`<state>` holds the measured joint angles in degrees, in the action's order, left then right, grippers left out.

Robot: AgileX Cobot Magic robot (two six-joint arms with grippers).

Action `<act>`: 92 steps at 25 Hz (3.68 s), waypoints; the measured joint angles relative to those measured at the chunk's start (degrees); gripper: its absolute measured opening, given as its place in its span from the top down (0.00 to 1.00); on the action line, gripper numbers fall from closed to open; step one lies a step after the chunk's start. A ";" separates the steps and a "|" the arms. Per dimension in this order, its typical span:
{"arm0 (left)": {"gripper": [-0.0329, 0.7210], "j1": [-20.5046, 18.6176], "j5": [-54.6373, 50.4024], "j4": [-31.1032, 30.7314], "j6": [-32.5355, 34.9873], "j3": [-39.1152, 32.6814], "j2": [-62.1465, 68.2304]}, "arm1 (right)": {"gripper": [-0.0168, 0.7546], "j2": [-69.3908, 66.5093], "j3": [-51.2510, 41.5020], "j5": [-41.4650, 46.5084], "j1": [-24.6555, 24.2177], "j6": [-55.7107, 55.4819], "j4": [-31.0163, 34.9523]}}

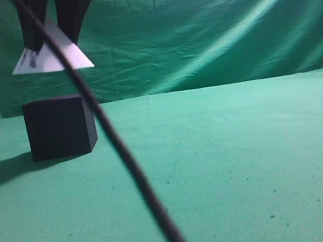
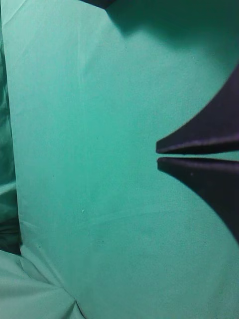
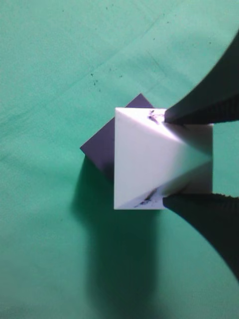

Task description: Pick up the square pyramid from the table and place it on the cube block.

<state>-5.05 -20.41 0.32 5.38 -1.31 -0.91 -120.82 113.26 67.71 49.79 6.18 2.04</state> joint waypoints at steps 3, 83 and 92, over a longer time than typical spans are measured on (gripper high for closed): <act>0.96 0.00 0.00 0.00 0.00 0.00 0.00 | 0.62 -1.93 1.38 0.51 0.25 0.00 -1.15; 0.96 0.00 0.00 0.00 0.00 0.00 0.00 | 0.98 56.32 -27.97 4.62 -0.40 -5.60 -12.65; 0.96 0.00 0.00 0.00 0.00 0.00 0.00 | 0.98 73.87 -47.71 -14.61 -17.00 -6.21 -10.89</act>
<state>-5.05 -20.41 0.32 5.38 -1.31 -0.91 -46.95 65.55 53.09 32.79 -0.02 -8.85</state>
